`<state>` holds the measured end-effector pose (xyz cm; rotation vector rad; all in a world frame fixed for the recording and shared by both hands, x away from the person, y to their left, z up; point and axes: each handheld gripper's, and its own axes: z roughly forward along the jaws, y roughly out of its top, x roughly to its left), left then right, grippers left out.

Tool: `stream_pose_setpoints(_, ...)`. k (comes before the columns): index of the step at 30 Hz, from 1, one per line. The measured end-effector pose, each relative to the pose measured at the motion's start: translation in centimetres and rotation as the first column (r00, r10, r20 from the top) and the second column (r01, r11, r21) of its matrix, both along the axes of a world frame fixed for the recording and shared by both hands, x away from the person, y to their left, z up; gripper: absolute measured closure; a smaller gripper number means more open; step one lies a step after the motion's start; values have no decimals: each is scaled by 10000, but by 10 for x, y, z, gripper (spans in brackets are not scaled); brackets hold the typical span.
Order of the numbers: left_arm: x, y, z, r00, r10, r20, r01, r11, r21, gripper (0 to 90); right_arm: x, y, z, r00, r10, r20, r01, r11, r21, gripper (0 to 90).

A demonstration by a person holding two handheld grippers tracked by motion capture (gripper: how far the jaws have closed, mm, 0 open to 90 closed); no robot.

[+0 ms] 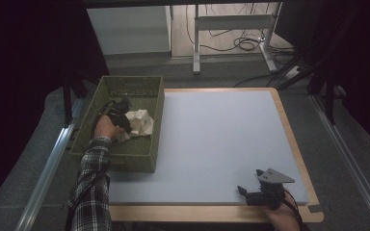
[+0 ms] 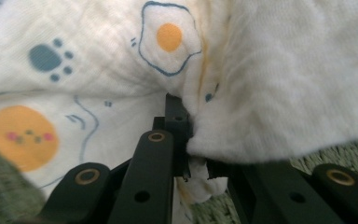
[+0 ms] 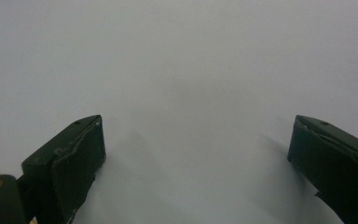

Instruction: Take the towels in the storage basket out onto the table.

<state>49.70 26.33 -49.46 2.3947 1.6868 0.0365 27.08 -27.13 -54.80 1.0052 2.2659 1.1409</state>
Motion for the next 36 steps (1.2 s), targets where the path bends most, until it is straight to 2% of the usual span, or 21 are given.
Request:
stream_pose_setpoints(3,-4,5,9,9976,248,653,-230,9994,-274,821,0,0,0,10000,6,-3,-6,10000,-2,41)
stream_pose_setpoints(4,-4,5,9,9976,248,653,-230,9994,-274,821,0,0,0,10000,6,-3,-6,10000,-2,41)
stream_pose_setpoints(7,-9,4,12,9952,120,972,-83,9992,-386,820,0,0,0,10000,6,-5,-6,10000,-1,41)
stream_pose_setpoints(8,-12,5,15,9918,69,1274,-12,9990,-452,820,0,0,0,10000,6,-4,-6,10000,-1,41)
stream_pose_setpoints(9,-12,5,15,9918,69,1274,-12,9990,-452,820,0,0,0,10000,6,-4,-6,10000,-1,41)
stream_pose_setpoints(10,-16,6,20,9879,42,1551,39,9986,-518,819,0,0,0,10000,5,-5,-5,10000,-1,41)
stream_pose_setpoints(11,-16,6,20,9879,42,1551,39,9986,-518,818,0,0,0,10000,5,-5,-5,10000,-1,41)
stream_pose_setpoints(12,-20,9,25,9830,75,1836,35,9982,-594,818,0,0,0,10000,7,-3,-7,10000,-3,41)
stream_pose_setpoints(13,-20,9,25,9830,75,1836,35,9982,-594,818,0,0,0,10000,7,-3,-7,10000,-3,41)
stream_pose_setpoints(15,-26,13,35,9732,235,2286,-37,9963,-864,818,0,0,0,10000,6,-5,-6,10000,-2,41)
stream_pose_setpoints(16,-26,13,35,9732,235,2286,-37,9963,-864,818,0,0,0,10000,6,-5,-6,10000,-2,41)
stream_pose_setpoints(21,-36,19,53,9578,268,2861,37,9944,-1053,818,0,0,0,10000,6,-4,-6,10000,-6,41)
stream_pose_setpoints(24,-42,22,62,9477,243,3182,106,9942,-1075,818,0,0,0,10000,6,-1,-6,10000,-5,41)
stream_pose_setpoints(25,-46,23,68,9419,231,3352,151,9937,-1108,818,0,0,0,10000,5,-3,-5,10000,-5,41)
stream_pose_setpoints(26,-46,23,68,9419,231,3352,151,9937,-1108,818,0,0,0,10000,5,-3,-5,10000,-5,41)
stream_pose_setpoints(28,-50,24,76,9355,220,3525,208,9929,-1173,818,0,0,0,10000,5,-3,-5,10000,-7,41)
stream_pose_setpoints(31,-53,25,83,9314,217,3634,217,9931,-1149,818,0,0,0,10000,4,-3,-4,10000,-6,41)
stream_pose_setpoints(32,-55,26,89,9255,255,3778,225,9923,-1220,818,0,0,0,10000,2,-7,-2,10000,-6,41)
stream_pose_setpoints(33,-55,26,89,9255,255,3778,225,9923,-1220,818,0,0,0,10000,2,-7,-2,10000,-6,41)
stream_pose_setpoints(34,-57,27,96,9200,262,3911,262,9914,-1280,818,0,0,0,10000,0,-8,0,10000,-4,41)
stream_pose_setpoints(36,-58,27,99,9173,254,3975,293,9910,-1309,817,0,0,0,10000,-1,-10,1,10000,-5,41)
